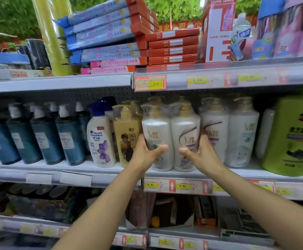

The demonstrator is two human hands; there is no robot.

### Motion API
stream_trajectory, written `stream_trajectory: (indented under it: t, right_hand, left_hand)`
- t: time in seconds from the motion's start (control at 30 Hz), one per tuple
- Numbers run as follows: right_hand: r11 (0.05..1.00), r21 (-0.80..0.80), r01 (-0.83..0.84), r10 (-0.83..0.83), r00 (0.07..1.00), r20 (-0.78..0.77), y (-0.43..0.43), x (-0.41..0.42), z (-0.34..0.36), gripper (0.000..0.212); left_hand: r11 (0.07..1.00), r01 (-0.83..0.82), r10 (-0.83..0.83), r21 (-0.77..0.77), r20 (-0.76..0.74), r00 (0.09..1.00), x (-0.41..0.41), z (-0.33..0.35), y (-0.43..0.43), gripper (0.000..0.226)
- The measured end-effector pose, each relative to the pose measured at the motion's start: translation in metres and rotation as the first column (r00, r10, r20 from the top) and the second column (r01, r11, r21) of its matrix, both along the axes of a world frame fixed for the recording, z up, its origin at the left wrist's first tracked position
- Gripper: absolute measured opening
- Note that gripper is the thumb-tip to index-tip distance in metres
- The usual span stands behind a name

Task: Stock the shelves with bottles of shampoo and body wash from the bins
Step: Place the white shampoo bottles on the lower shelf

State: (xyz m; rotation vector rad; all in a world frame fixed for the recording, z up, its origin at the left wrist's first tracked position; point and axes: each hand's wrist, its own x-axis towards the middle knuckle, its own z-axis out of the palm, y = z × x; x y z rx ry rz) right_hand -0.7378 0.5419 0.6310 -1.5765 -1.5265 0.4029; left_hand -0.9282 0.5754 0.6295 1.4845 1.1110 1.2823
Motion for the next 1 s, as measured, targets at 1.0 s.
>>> stream_trajectory:
  t: [1.0]
  right_hand:
    - [0.991,0.038,0.128,-0.133,0.915,0.380,-0.013,0.001,0.008,0.053]
  left_hand:
    - [0.854,-0.480,0.520,0.202,-0.303,0.799,0.044,-0.002,-0.012,0.095]
